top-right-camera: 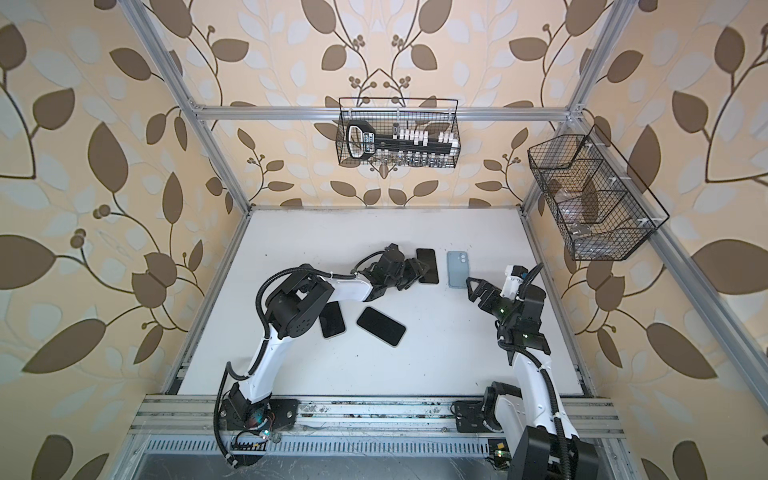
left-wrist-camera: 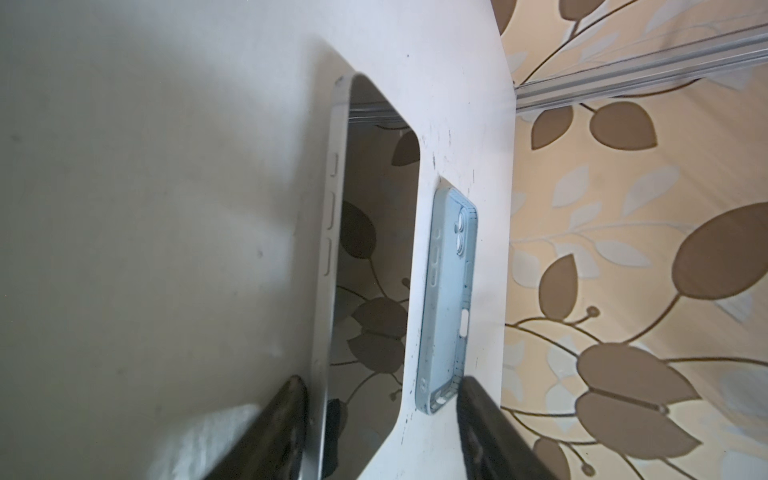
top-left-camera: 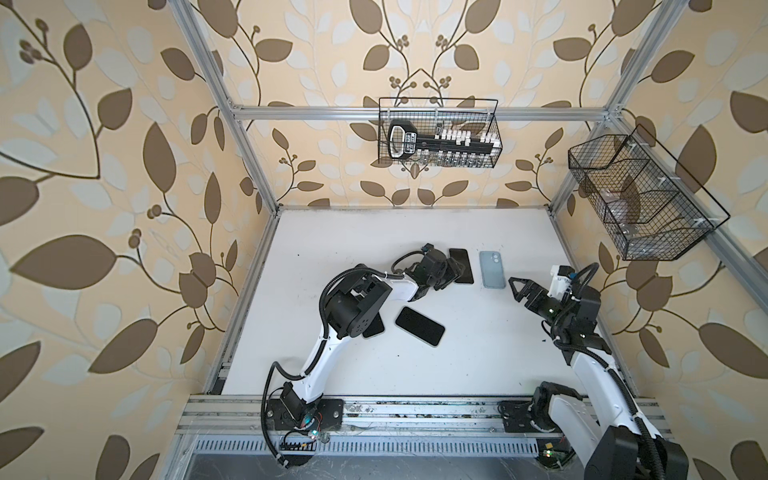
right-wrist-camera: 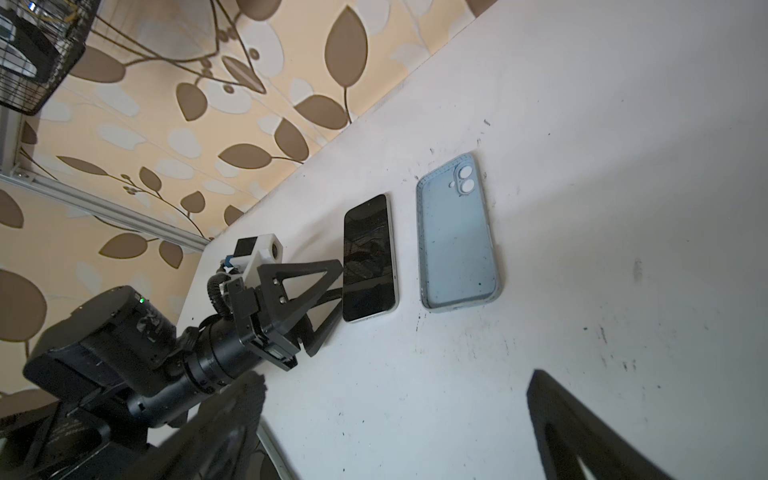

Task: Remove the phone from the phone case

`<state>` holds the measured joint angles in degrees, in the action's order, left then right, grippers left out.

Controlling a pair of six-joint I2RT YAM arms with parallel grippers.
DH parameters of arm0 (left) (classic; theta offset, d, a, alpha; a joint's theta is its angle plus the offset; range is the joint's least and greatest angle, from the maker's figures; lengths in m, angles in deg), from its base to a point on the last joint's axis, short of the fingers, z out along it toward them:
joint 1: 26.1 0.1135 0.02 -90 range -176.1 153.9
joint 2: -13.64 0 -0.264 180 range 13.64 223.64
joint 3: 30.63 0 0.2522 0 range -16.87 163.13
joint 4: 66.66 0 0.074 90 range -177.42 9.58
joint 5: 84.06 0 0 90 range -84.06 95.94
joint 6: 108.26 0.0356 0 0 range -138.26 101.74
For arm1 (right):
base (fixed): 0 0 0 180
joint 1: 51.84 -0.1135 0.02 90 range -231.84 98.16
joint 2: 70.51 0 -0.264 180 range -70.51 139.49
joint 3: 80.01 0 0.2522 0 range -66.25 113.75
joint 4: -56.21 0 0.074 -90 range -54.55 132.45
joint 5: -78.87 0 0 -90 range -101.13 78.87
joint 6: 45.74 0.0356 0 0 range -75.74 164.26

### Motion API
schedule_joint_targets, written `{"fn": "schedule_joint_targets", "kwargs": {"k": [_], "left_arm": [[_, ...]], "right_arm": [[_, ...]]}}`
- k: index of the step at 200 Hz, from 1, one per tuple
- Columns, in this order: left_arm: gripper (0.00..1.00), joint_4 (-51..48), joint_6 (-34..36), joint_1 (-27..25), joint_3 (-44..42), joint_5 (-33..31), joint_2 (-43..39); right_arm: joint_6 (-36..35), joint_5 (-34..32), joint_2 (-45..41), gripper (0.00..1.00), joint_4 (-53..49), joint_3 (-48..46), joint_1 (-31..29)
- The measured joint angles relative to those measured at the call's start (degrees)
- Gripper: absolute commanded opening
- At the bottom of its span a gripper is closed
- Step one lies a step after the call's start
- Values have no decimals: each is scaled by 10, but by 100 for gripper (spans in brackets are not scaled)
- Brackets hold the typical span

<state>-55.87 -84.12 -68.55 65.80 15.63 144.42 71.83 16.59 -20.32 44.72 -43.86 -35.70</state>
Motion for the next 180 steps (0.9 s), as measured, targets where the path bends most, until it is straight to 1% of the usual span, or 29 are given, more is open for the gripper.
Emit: {"fn": "schedule_joint_targets", "kwargs": {"k": [20,24,40,45,64,81,98,123,149,180], "left_arm": [[72,-22,7,0,-3,-12,-13],[73,-33,14,0,-4,-14,-18],[82,-75,27,0,-8,-27,-38],[83,-91,35,0,-8,-31,-45],[98,-160,59,1,-9,-47,-76],[99,-223,68,4,-9,-55,-109],[99,-279,79,12,-9,-57,-153],[99,-341,93,34,-23,-56,-240],[99,-389,106,82,-64,-55,-353],[99,-448,120,150,-137,-58,-489]], "right_arm": [[-21,-2,4,99,-23,14,-14],[-25,-3,4,99,-27,17,-19],[-42,-9,4,100,-42,31,-45],[-48,-11,4,100,-46,37,-56],[-66,-16,5,100,-59,50,-95],[-80,-19,6,98,-66,59,-134],[-95,-25,8,98,-78,71,-179],[-117,-61,10,98,-102,90,-264],[-134,-107,13,99,-125,106,-360],[-147,-167,49,99,-153,132,-443]]}}
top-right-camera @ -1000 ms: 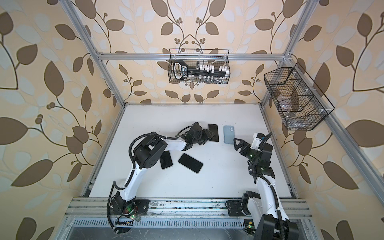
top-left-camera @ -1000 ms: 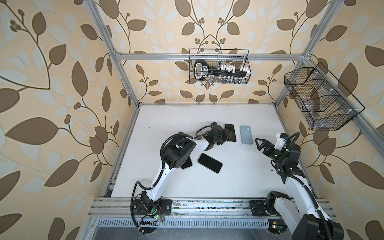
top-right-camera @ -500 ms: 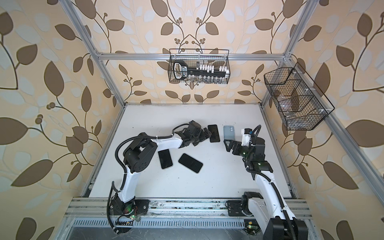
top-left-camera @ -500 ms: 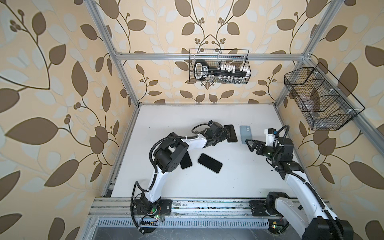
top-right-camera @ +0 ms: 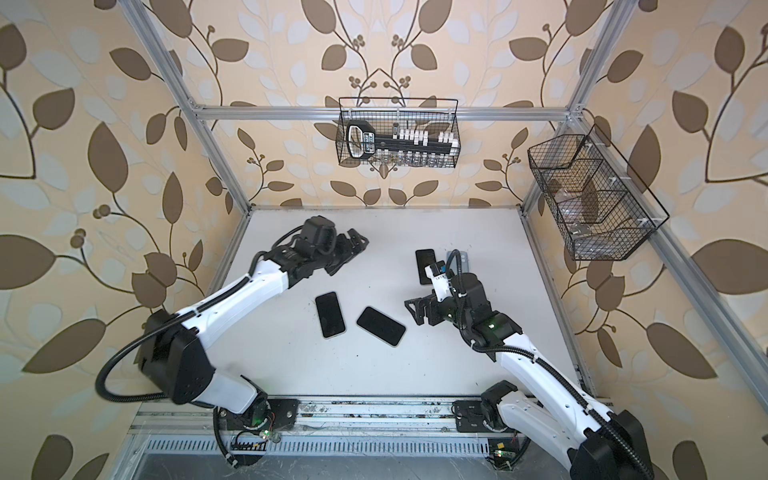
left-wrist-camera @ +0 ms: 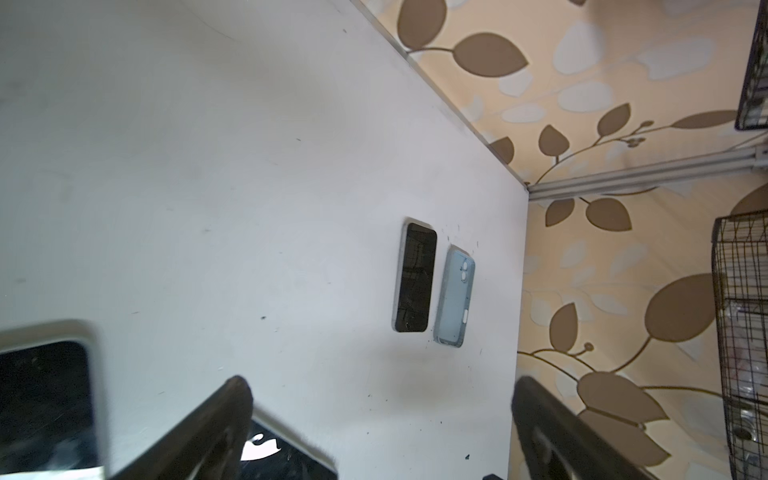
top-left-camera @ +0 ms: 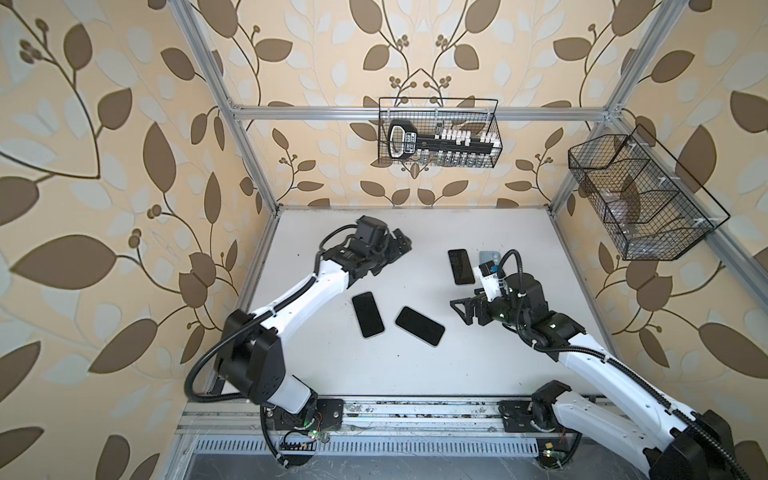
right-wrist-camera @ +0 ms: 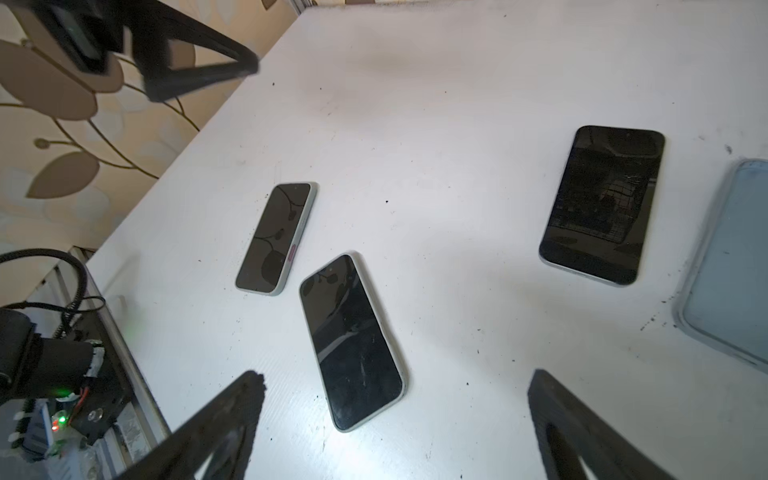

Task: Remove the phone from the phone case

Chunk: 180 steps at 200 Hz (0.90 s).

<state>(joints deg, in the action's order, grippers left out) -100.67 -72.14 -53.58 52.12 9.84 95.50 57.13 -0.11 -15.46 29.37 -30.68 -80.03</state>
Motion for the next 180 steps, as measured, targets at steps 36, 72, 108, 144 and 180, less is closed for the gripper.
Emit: {"fn": "schedule_joint_targets", "kwargs": {"k": [36,72,108,144,180], "left_arm": [[99,-104,27,47,-42,-16,-146],[99,-184,42,91,-54,-19,-260],[99,-233,57,111,-59,-29,-292],[99,-245,62,119,-75,-24,-281],[99,-246,70,138,-77,-13,-267]], "right_arm": [[-7,-69,78,100,-24,21,-76],[-10,-120,165,100,-36,46,-147],[-14,-143,245,99,-39,85,-193],[-25,-156,325,97,-40,128,-212],[-38,-166,378,96,-46,154,-226]]}}
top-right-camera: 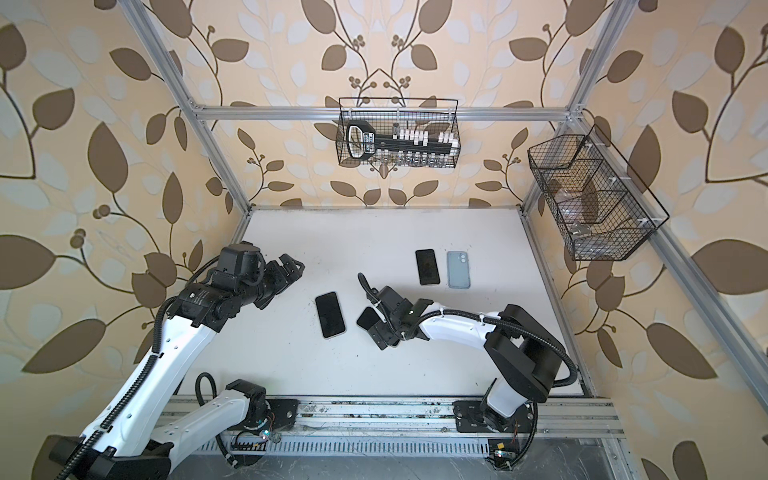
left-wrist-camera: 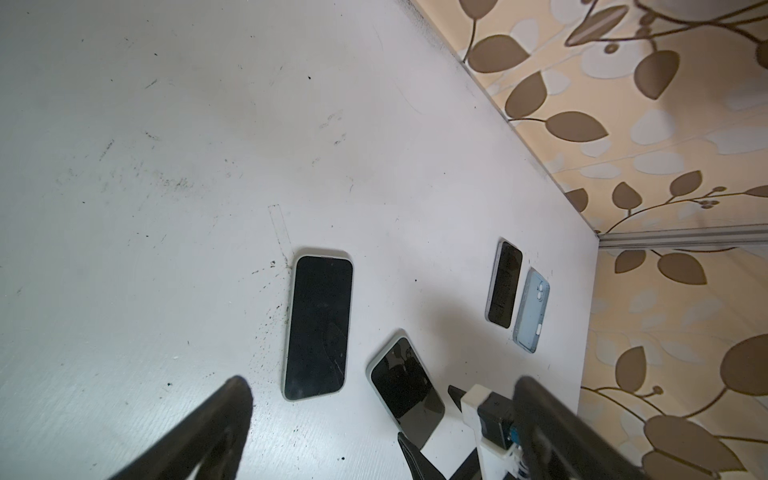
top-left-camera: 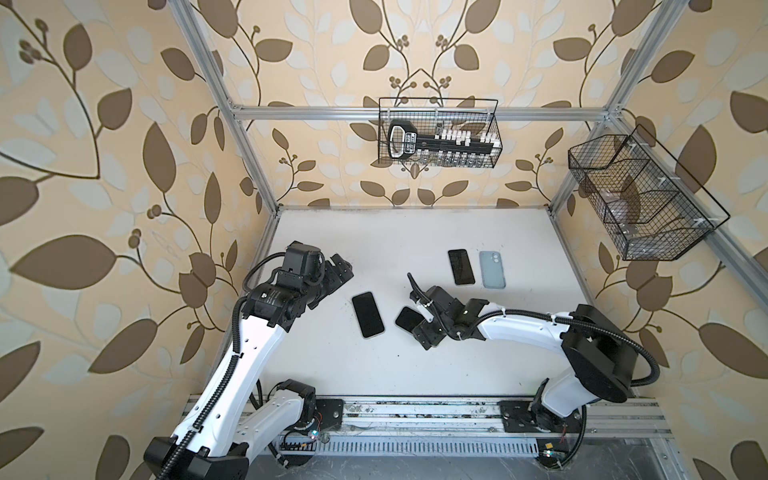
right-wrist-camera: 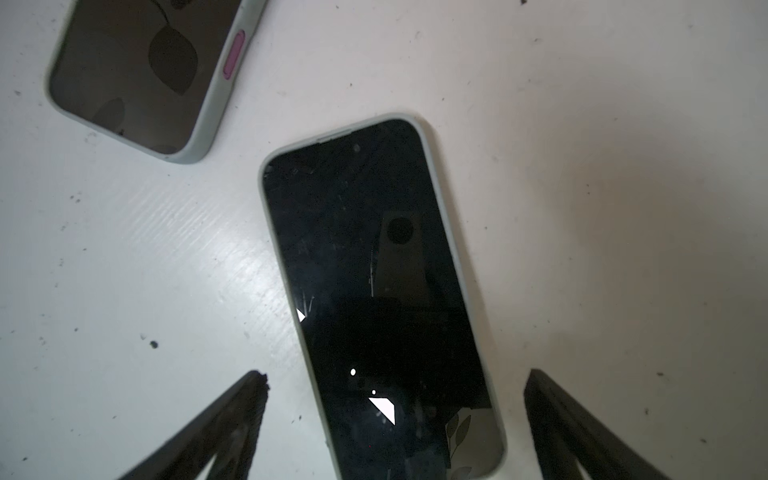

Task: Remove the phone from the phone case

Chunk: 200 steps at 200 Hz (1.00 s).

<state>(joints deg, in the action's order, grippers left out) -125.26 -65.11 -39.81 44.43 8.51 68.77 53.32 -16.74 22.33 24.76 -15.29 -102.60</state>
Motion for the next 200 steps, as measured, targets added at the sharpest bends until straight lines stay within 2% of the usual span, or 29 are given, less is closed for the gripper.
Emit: {"fn": "schedule_joint_targets", "kwargs": {"k": [122,200], "left_arm": [[99,31,-1,63,-46,53,0],[99,46,-14,75,-63,76,-1]], "right_arm": [[-17,-4,63,93,-22,35,-5],[-23,1,66,90,-22,38,0]]}}
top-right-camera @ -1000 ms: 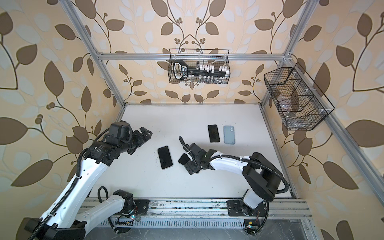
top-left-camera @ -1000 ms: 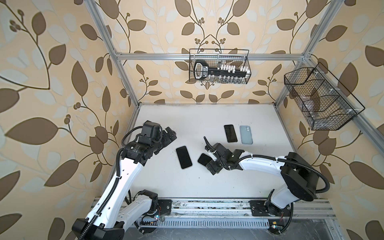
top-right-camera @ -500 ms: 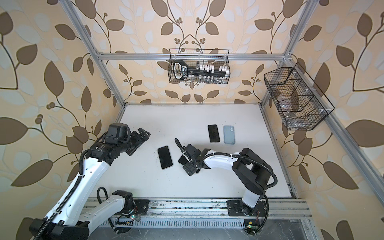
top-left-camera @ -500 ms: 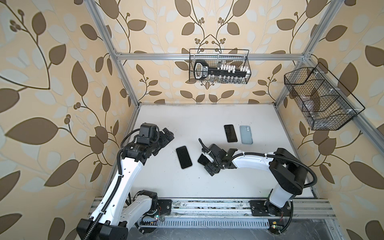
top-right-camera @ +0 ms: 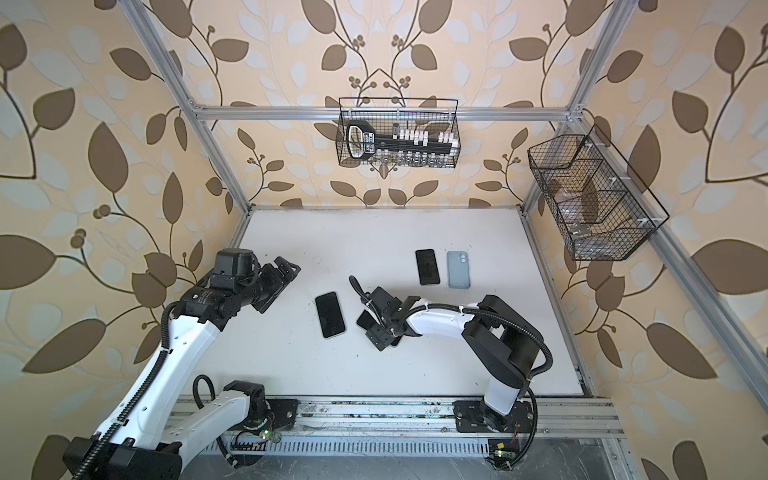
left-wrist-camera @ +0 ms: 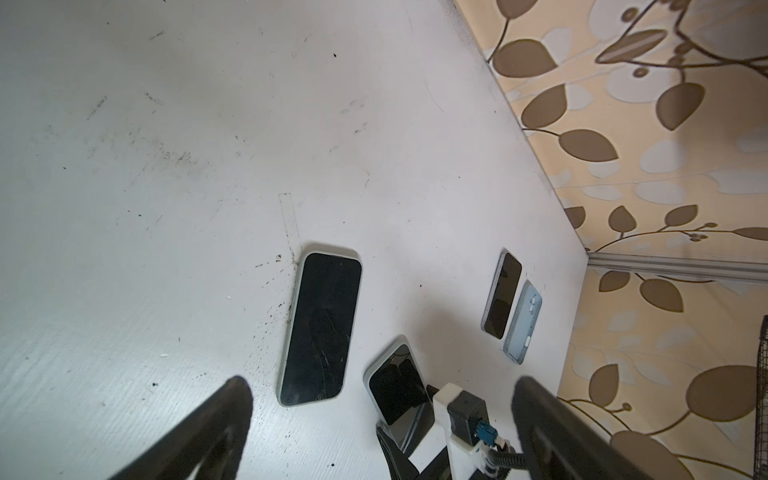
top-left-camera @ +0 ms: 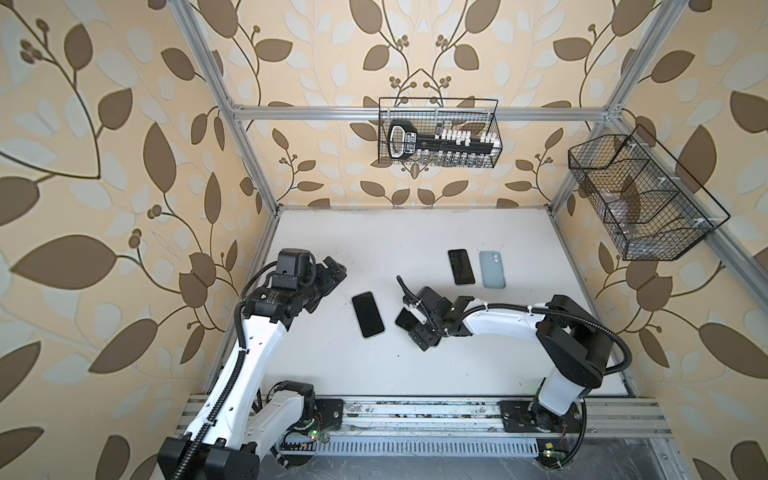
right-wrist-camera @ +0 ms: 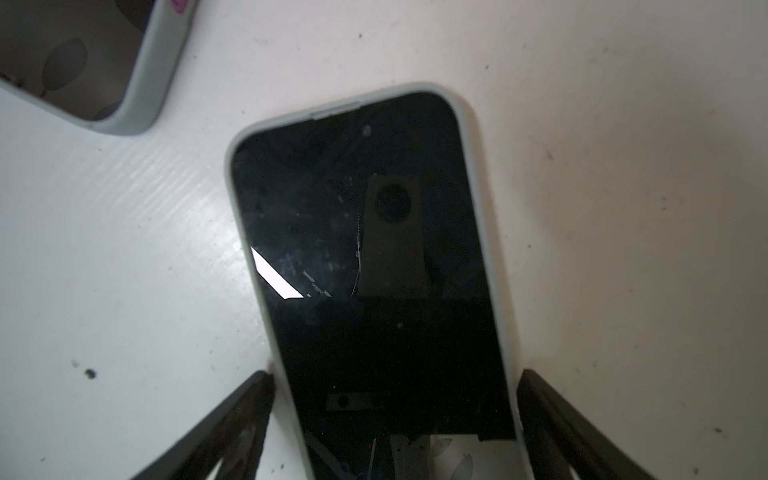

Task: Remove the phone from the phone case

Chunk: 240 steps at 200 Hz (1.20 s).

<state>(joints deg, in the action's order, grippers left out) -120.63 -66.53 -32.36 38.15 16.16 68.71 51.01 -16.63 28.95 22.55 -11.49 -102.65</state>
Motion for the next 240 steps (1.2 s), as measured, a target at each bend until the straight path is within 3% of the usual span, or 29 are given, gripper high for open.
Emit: {"fn": "schedule_joint_targets", "kwargs": {"k": [90,240], "left_arm": [[99,20,-15,4,-17,14,-1],[99,35,-18,11,-27,47,2]], "right_arm": [[-6,6,0,73,0,0,10],[0,28,-27,69,-4,-18,40]]}}
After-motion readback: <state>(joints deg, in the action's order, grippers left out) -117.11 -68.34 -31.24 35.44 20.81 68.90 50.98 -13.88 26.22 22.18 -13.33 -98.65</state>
